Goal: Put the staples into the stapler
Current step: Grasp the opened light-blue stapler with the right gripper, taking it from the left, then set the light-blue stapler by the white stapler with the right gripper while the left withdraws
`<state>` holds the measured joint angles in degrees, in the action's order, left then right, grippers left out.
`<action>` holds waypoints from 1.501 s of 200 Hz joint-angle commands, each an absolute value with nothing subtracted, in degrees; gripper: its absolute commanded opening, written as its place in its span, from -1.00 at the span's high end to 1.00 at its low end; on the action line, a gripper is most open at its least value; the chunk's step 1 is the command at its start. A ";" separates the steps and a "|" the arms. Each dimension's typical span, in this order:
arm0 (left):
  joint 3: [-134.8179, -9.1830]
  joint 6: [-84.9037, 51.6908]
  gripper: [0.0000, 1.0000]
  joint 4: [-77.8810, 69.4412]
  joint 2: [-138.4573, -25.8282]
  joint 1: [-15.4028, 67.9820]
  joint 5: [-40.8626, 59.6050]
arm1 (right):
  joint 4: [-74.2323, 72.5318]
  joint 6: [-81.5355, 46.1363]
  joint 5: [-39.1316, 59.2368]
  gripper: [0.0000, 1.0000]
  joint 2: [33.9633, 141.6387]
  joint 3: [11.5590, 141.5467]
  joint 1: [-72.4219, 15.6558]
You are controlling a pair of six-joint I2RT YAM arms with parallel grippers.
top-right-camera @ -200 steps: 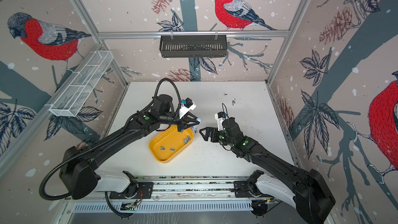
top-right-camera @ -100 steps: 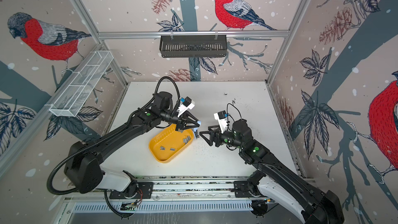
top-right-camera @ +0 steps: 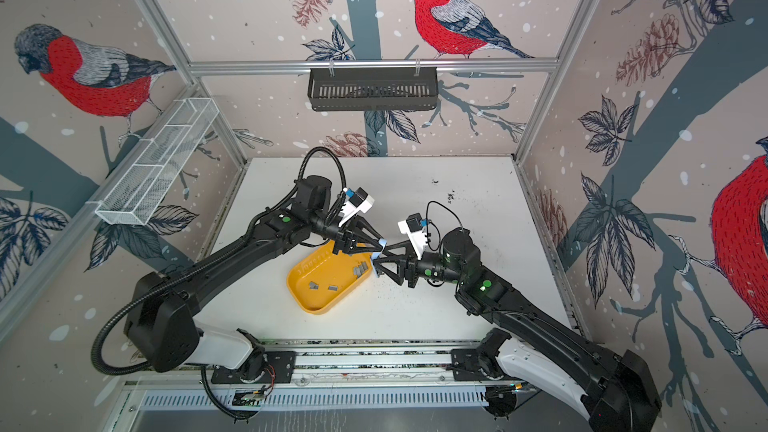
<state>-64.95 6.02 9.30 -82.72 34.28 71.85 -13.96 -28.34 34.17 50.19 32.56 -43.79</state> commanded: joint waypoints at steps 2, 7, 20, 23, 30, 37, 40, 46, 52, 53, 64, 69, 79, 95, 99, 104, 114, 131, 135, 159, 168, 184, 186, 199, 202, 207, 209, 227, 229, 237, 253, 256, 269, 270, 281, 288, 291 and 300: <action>-65.34 6.15 0.68 6.50 -82.60 34.19 73.70 | -18.89 -28.36 32.26 -0.07 50.86 32.31 -44.81; -65.38 6.15 0.68 6.55 -82.62 34.18 73.69 | -19.66 -28.68 32.02 -0.04 50.95 32.04 -44.95; -65.35 6.15 0.68 6.50 -82.53 34.19 73.65 | -21.68 -29.65 31.99 0.02 51.44 31.51 -45.28; -65.39 6.13 0.68 6.43 -82.45 34.18 73.58 | -21.97 -29.77 31.93 0.03 51.56 31.47 -45.39; -65.30 6.15 0.68 6.42 -82.44 34.19 73.48 | -22.52 -30.01 31.67 0.05 51.90 31.38 -45.73; -65.32 6.15 0.68 6.42 -82.35 34.11 73.47 | -22.87 -29.98 31.11 0.08 52.13 31.38 -46.03; -65.28 6.15 0.68 6.37 -82.35 34.18 73.41 | -23.04 -29.99 30.81 0.09 52.24 31.31 -46.11; -65.28 6.06 0.68 6.37 -82.35 34.15 73.37 | -23.35 -30.03 30.41 0.11 52.35 31.21 -46.22; -65.22 6.06 0.68 6.25 -82.38 34.17 73.47 | -23.72 -30.11 30.12 0.14 52.53 31.12 -46.24; -65.22 6.06 0.68 6.25 -82.36 34.18 73.47 | -23.77 -30.08 30.09 0.14 52.55 31.12 -46.28; -65.24 6.00 0.68 6.16 -82.35 34.19 73.56 | -24.36 -30.19 29.72 0.20 52.85 31.11 -46.31; -65.22 5.98 0.68 6.15 -82.36 34.19 73.52 | -24.80 -30.35 29.63 0.22 53.12 31.11 -46.32; -65.26 5.89 0.68 6.09 -82.40 34.12 73.56 | -25.54 -30.50 29.69 0.27 53.50 31.11 -46.32; -65.22 5.89 0.68 6.07 -82.18 34.18 73.73 | -25.70 -30.50 29.12 0.32 54.30 31.22 -46.36; -65.24 5.89 0.68 6.06 -82.13 34.19 73.72 | -25.82 -30.50 28.97 0.34 54.39 31.20 -46.37; -65.22 5.89 0.68 6.06 -82.05 34.17 73.65 | -25.97 -30.54 28.79 0.37 54.49 31.12 -46.38; -65.15 5.89 0.68 5.98 -81.93 34.18 73.66 | -26.33 -30.76 28.36 0.43 54.57 30.87 -46.41; -65.15 5.89 0.68 6.06 -81.87 34.18 73.56 | -26.43 -30.86 28.15 0.51 54.65 30.79 -46.34; -65.13 5.89 0.68 6.08 -81.85 34.19 73.56 | -26.39 -30.85 28.08 0.53 54.58 30.72 -46.36; -65.11 5.89 0.61 5.89 -81.66 34.19 72.76 | -25.59 -30.86 27.26 0.62 53.71 30.25 -46.40; -65.04 5.88 0.50 5.81 -81.49 34.17 72.22 | -25.07 -30.85 26.69 0.62 53.20 29.91 -46.40; -64.95 5.89 0.04 5.71 -81.13 34.19 70.73 | -23.31 -30.28 25.53 0.62 52.23 29.49 -46.16; -64.89 5.82 -0.07 5.71 -81.06 34.19 70.39 | -22.99 -30.18 25.35 0.62 52.08 29.39 -46.17; -64.73 5.88 -0.76 5.89 -80.32 34.14 67.57 | -20.09 -29.35 24.21 0.63 51.28 29.28 -45.84; -64.63 5.89 -0.86 5.89 -80.07 34.06 66.96 | -19.27 -29.14 23.95 0.62 51.12 29.26 -45.75; -64.49 6.03 -0.97 5.82 -79.67 33.97 66.01 | -17.59 -28.81 22.98 0.62 50.87 29.42 -45.56; -64.40 6.06 -0.98 5.76 -79.51 33.89 65.65 | -16.81 -28.58 22.60 0.62 50.82 29.50 -45.40; -63.82 5.91 -0.99 5.11 -77.87 33.19 62.16 | -10.46 -26.53 19.05 0.61 49.73 29.92 -44.75; -63.75 5.94 -0.99 5.10 -77.65 33.06 61.73 | -9.71 -26.43 18.60 0.61 49.68 29.96 -44.65; -63.69 6.25 -0.99 5.10 -76.97 32.65 59.87 | -6.94 -25.40 15.99 0.61 49.43 30.27 -44.54; -63.47 8.37 -0.99 6.33 -75.16 32.04 55.84 | -1.57 -23.38 11.40 0.61 49.70 31.32 -44.56; -63.43 8.82 -0.99 6.64 -74.83 31.98 54.77 | -0.46 -22.99 10.55 0.61 49.92 31.75 -44.55; -63.25 10.68 -0.99 7.80 -73.31 31.93 50.67 | 4.24 -21.46 7.80 0.60 51.23 33.36 -44.55; -63.18 10.74 -0.99 7.86 -73.17 31.92 50.34 | 4.54 -21.41 7.59 0.60 51.37 33.51 -44.51; -62.37 11.80 -0.99 7.52 -71.58 31.95 46.18 | 7.62 -20.63 5.43 0.60 52.71 34.70 -44.64; -61.71 11.68 -0.99 6.69 -70.40 31.93 43.38 | 8.93 -20.62 3.88 0.60 53.63 35.26 -44.65; -61.40 11.86 -0.99 6.38 -69.75 31.98 42.54 | 9.37 -20.65 3.19 0.60 54.07 35.51 -44.65; -60.14 12.21 -0.99 5.03 -67.84 31.91 39.92 | 10.79 -20.83 1.86 0.60 55.42 36.28 -44.65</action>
